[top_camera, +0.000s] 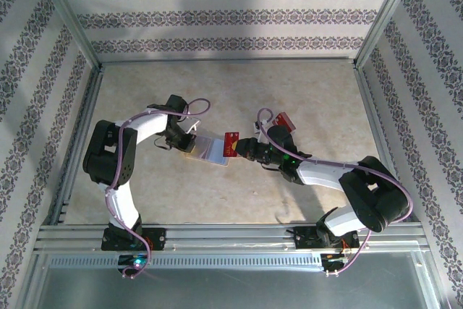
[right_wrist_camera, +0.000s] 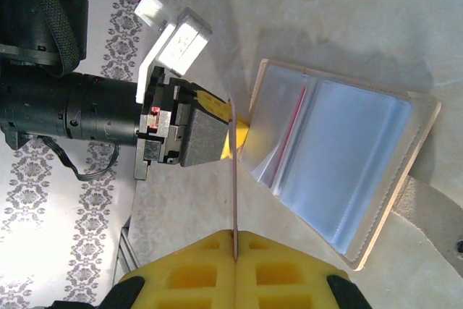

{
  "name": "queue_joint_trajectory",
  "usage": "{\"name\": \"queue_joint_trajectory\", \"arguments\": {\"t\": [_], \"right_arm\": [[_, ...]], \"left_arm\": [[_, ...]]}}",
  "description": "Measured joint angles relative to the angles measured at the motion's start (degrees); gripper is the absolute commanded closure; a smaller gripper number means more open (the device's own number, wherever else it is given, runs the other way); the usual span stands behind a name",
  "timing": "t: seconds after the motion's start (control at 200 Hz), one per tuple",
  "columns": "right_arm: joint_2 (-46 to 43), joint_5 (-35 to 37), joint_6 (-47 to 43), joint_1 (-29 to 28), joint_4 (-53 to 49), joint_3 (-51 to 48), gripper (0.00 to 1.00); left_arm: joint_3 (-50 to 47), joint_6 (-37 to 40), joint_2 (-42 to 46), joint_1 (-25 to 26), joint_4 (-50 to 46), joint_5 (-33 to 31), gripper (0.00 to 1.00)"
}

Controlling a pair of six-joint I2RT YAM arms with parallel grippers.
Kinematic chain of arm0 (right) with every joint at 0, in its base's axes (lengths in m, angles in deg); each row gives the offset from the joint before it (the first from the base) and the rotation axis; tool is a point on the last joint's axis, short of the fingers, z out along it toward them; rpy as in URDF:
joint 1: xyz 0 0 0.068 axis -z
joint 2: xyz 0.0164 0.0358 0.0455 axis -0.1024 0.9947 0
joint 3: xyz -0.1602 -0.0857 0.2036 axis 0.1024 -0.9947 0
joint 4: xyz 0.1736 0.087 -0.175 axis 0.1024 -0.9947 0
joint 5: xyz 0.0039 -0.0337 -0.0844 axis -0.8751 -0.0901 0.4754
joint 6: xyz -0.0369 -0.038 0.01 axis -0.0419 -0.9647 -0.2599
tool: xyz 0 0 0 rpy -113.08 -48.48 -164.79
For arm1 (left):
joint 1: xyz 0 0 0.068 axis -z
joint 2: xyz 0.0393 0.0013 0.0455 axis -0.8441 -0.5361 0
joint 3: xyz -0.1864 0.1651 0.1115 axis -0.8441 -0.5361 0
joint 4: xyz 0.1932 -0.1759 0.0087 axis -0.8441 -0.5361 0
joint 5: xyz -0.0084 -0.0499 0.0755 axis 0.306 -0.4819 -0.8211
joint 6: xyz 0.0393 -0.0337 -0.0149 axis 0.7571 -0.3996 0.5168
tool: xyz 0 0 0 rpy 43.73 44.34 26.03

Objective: Put the credit cards into the card holder

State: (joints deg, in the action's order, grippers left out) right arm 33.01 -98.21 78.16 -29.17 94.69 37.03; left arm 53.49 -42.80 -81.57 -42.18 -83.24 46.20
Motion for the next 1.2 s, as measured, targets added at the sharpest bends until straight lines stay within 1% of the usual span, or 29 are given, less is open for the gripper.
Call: {"name": "queue_joint_trajectory", "arguments": {"t": [0.165,0.34,0.46,0.495,0.684,0.869,0.979,1.204], "right_arm": [[0.0,0.6,0.0,-0.3,-0.4,0.0,1.0],[0.8,0.7,0.0,-0.9,-0.9,0.8,1.0],[2.2,1.1,0.0,-2.3,-2.1,3.1,1.0],[2.9,1.2,0.0,-2.7,-2.3,4.0,1.0],[9.9,1.9,2.1,-4.6,-0.9,9.1,1.0],[18.1,1.2,6.4,-5.7,0.1,13.5,1.0],[18.9,0.9,7.6,-5.7,0.0,13.7,1.0],[18.1,0.9,7.8,-5.6,-0.1,12.3,1.0]], "left_arm": [[-1.8,-1.3,1.4,2.0,0.0,1.8,0.89],[-2.9,-1.9,6.0,2.6,-0.4,2.8,0.89],[-1.4,-1.4,9.6,2.5,-0.6,2.4,1.0],[-0.8,-1.1,9.9,2.4,-0.6,2.4,1.0],[4.4,-0.2,5.9,0.8,-1.7,2.8,1.0],[5.0,-0.1,2.2,-0.9,-2.3,3.1,1.0],[5.0,0.1,0.8,-0.9,-2.6,3.2,1.0],[3.5,0.1,0.7,-0.9,-2.7,4.4,1.0]]}}
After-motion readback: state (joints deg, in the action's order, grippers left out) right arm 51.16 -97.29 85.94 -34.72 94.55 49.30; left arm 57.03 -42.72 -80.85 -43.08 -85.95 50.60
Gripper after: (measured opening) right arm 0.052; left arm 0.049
